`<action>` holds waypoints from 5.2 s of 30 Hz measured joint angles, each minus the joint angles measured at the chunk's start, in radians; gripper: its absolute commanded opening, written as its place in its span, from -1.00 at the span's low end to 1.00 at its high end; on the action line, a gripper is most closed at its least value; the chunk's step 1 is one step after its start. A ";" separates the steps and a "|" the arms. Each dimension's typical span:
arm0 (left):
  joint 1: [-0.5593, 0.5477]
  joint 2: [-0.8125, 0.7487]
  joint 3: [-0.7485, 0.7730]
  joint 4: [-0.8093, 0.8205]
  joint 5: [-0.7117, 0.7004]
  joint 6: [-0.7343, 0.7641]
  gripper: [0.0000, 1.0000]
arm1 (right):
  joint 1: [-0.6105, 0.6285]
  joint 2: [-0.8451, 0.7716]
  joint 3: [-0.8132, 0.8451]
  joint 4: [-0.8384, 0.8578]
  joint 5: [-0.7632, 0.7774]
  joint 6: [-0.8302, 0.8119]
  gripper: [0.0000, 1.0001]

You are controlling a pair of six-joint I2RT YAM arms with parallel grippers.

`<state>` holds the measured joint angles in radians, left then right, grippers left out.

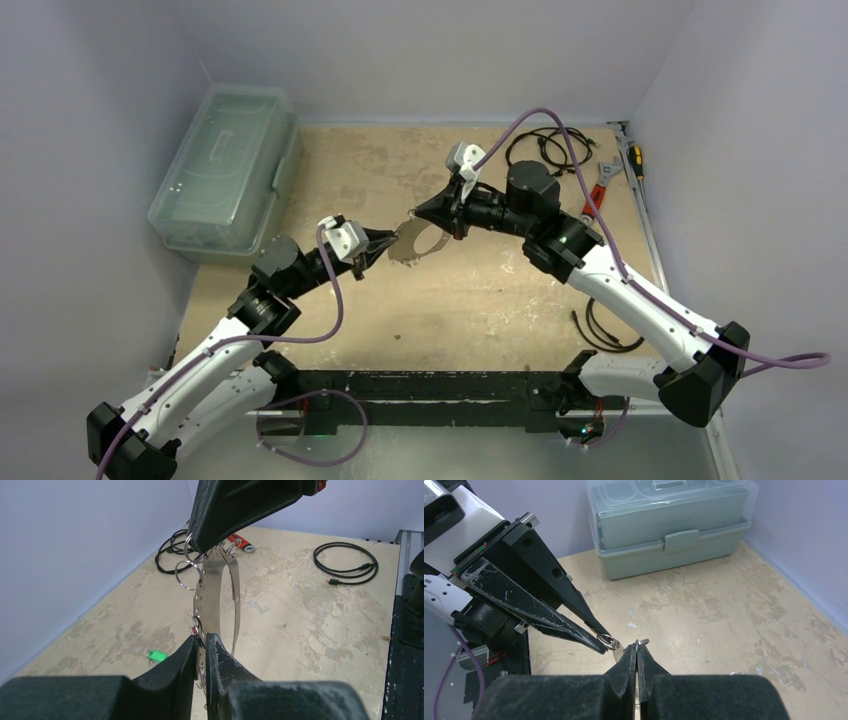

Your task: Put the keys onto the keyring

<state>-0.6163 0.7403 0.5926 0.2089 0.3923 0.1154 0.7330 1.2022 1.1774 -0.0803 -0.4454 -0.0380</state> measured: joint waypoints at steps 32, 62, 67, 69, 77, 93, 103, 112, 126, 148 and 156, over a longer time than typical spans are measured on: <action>0.000 0.110 0.231 -0.346 -0.103 -0.219 -1.00 | 0.022 0.018 0.010 -0.062 0.064 -0.140 -1.00; 0.000 0.219 0.469 -0.715 -0.254 -0.570 -1.00 | 0.098 0.035 -0.066 0.030 0.245 -0.161 -1.00; 0.001 0.249 0.482 -0.740 -0.195 -0.572 -1.00 | 0.098 0.035 -0.079 0.056 0.258 -0.156 -1.00; 0.001 0.264 0.494 -0.761 -0.163 -0.570 -1.00 | 0.098 0.034 -0.079 0.064 0.261 -0.156 -1.00; 0.002 0.301 0.551 -0.839 -0.078 -0.590 -1.00 | 0.100 0.034 -0.079 0.076 0.252 -0.156 -1.00; 0.089 0.354 0.535 -0.798 0.162 -0.809 -1.00 | 0.105 0.001 -0.156 0.211 0.317 -0.097 -0.83; 0.189 0.357 0.391 -0.589 0.311 -0.974 -1.00 | 0.105 0.001 -0.186 0.239 0.377 -0.059 0.02; 0.200 0.362 0.364 -0.439 0.367 -1.087 -1.00 | 0.105 -0.072 -0.229 0.206 0.446 -0.013 0.33; 0.230 0.393 0.248 -0.235 0.373 -1.235 -1.00 | 0.053 -0.029 -0.096 -0.045 0.351 0.411 0.23; 0.264 0.450 0.005 0.025 0.307 -1.403 -1.00 | -0.014 0.108 -0.401 0.297 0.111 0.952 0.18; 0.269 0.455 -0.072 0.075 0.295 -1.414 -1.00 | -0.087 0.272 -0.444 0.543 0.035 1.048 0.11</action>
<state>-0.3470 1.1954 0.5205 0.2836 0.6876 -1.2987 0.6456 1.4738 0.7334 0.4625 -0.4103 1.0103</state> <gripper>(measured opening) 0.020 0.561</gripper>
